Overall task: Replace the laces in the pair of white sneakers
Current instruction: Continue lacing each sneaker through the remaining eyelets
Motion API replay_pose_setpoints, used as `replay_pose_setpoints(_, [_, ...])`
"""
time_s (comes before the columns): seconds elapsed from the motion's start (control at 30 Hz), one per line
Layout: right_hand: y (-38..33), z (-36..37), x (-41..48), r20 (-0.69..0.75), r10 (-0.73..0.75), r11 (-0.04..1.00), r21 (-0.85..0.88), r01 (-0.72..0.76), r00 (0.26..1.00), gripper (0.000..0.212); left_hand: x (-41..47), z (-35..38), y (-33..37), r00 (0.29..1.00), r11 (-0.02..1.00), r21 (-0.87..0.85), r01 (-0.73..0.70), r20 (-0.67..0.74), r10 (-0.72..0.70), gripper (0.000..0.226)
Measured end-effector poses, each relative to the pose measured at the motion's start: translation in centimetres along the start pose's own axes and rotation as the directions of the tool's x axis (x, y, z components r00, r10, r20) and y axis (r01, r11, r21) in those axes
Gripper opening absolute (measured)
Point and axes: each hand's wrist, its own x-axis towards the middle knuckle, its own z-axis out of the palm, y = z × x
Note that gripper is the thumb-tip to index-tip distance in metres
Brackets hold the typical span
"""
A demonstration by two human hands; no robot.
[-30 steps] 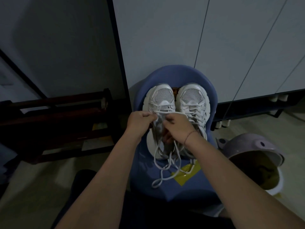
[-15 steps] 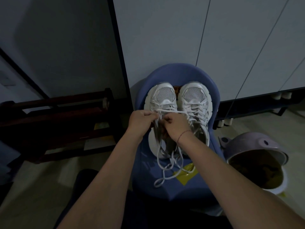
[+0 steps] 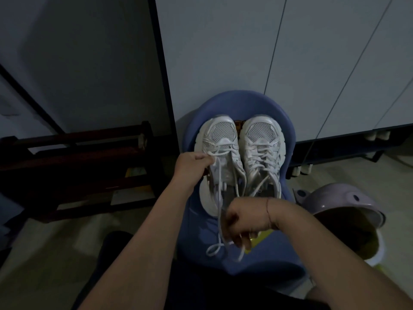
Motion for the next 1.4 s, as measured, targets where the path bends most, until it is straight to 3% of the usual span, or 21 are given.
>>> replay_pose_setpoints(0.07, [0.2, -0.5, 1.1, -0.333, 0.055, 0.986, 0.169, 0.003, 0.941, 0.024, -0.1, 0.0, 0.1, 1.0, 1.0, -0.009, 0.003, 0.008, -0.002, 0.016])
replay_pose_setpoints(0.13, [0.3, -1.3, 2.2, -0.642, 0.117, 0.939, 0.32, 0.126, 0.758, 0.016, -0.2, 0.0, 0.1, 1.0, 1.0, -0.003, -0.001, 0.009, 0.001, 0.015])
replay_pose_setpoints(0.17, [0.3, -1.7, 2.9, -0.721, 0.147, 0.914, 0.361, 0.187, 0.677, 0.019, -0.3, 0.1, 0.2, 1.0, 1.0, -0.003, -0.005, 0.008, 0.005, 0.015])
replay_pose_setpoints(0.23, [0.1, -2.0, 4.2, -0.784, 0.166, 0.914, 0.35, 0.204, 0.598, 0.027, -0.3, 0.0, 0.2, 1.0, 1.0, -0.006, -0.008, 0.005, 0.008, 0.015])
replay_pose_setpoints(0.4, [-0.6, -2.1, 5.8, -0.832, 0.185, 0.917, 0.337, 0.212, 0.523, 0.015, -0.4, -0.1, 0.2, 1.0, 1.0, -0.012, -0.015, 0.018, 0.015, 0.013])
replay_pose_setpoints(0.53, [-0.1, -2.4, 5.4, -0.781, 0.173, 0.941, 0.312, 0.134, 0.6, 0.014, -0.2, -0.1, 0.1, 1.0, 1.0, 0.002, -0.014, 0.01, 0.014, 0.011])
replay_pose_setpoints(0.7, [0.0, -1.8, 2.3, -0.508, 0.164, 0.925, 0.377, 0.048, 0.846, 0.024, 0.1, 0.0, -0.1, 1.0, 1.0, -0.006, -0.003, -0.001, 0.003, 0.013])
replay_pose_setpoints(0.77, [0.0, -1.6, 1.0, -0.433, 0.143, 0.929, 0.37, 0.031, 0.89, 0.025, 0.2, 0.1, 0.0, 1.0, 1.0, 0.0, -0.004, -0.006, 0.004, 0.015])
replay_pose_setpoints(0.93, [0.6, -1.8, -0.3, -0.463, 0.107, 0.891, 0.438, 0.122, 0.88, 0.027, -0.2, 0.3, 0.2, 1.0, 1.0, 0.016, -0.016, -0.011, 0.016, 0.014])
replay_pose_setpoints(1.03, [0.4, -1.9, -0.7, -0.506, 0.057, 0.843, 0.486, 0.23, 0.86, 0.025, -0.5, 0.4, 0.5, 0.987, 0.971, 0.187, -0.15, -0.02, 0.157, 0.005])
replay_pose_setpoints(1.1, [0.0, -2.0, -1.0, -0.554, 0.055, 0.733, 0.587, 0.344, 0.83, 0.024, -1.1, 0.8, 1.2, 0.943, 0.883, 0.34, -0.324, 0.042, 0.33, 0.022])
replay_pose_setpoints(1.2, [-0.4, -2.4, -1.4, -0.578, 0.055, 0.5, 0.721, 0.479, 0.814, 0.024, -3.0, 1.4, 2.6, 0.836, 0.792, 0.289, -0.537, 0.305, 0.456, 0.024])
replay_pose_setpoints(1.3, [-0.2, -2.7, -1.8, -0.542, 0.039, 0.443, 0.763, 0.472, 0.84, 0.029, -3.8, 1.2, 2.8, 0.826, 0.828, 0.214, -0.518, 0.377, 0.419, 0.027])
replay_pose_setpoints(1.4, [0.5, -3.6, -2.7, -0.528, -0.021, 0.315, 0.802, 0.507, 0.849, 0.031, -2.9, 0.1, 2.7, 0.923, 0.906, 0.193, -0.376, 0.167, 0.347, 0.037])
